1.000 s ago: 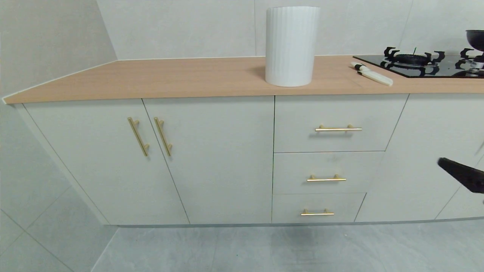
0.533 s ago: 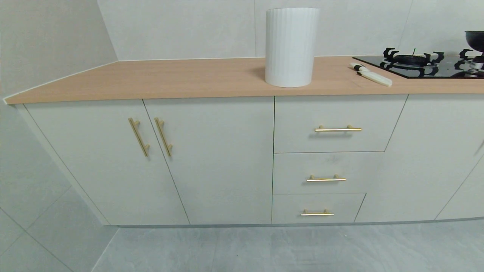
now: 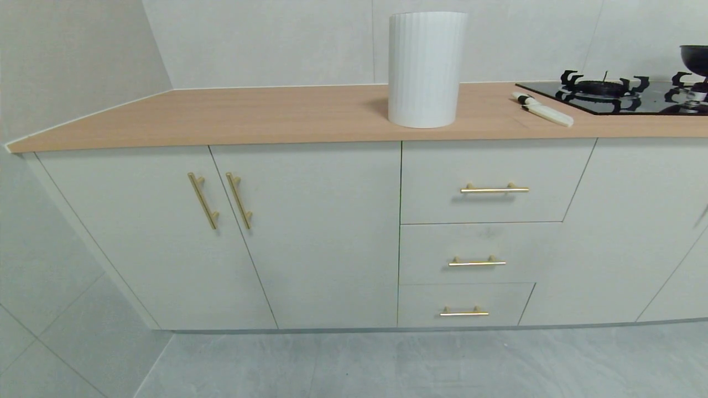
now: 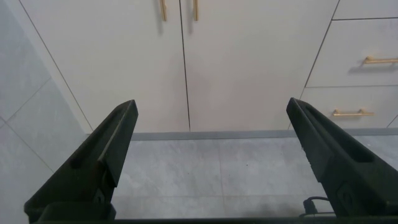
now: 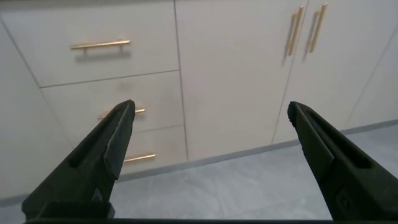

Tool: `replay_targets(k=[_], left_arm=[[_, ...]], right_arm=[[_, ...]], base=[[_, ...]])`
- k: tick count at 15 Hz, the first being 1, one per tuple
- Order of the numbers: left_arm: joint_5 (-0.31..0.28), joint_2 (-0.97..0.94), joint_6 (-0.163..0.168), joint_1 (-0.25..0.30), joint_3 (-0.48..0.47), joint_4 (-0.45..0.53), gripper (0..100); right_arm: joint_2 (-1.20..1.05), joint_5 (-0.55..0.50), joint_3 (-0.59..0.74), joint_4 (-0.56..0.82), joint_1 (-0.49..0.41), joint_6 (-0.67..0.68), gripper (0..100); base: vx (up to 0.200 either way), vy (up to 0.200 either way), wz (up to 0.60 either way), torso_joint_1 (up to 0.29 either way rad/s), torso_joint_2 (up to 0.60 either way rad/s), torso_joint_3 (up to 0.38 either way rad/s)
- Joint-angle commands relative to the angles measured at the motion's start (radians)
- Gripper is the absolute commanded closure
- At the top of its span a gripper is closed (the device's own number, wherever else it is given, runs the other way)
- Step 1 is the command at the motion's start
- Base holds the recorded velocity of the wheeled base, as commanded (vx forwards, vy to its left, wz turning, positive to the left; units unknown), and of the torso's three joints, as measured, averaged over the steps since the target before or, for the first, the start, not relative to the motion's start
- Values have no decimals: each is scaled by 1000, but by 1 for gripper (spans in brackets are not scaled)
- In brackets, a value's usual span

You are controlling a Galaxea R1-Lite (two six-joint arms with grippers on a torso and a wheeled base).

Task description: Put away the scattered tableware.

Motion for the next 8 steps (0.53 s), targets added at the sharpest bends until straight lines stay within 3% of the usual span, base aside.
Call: replay_targets(k=[1,2,3,8], left_arm=[[0,0,0,0,0,0,0],[0,0,0,0,0,0,0],[0,0,0,0,0,0,0],[0,0,0,0,0,0,0]], right_arm=[[-11,98,156,-118,-1,-8,0],[-11,160,255,-262,-1,-14,0],[-11,199,289,-305,-1,-13,0],[-11,228,289,-171,-1,-10,0]], base=[[0,0,0,0,0,0],[0,0,0,0,0,0],[0,0,0,0,0,0],[0,0,0,0,0,0]])
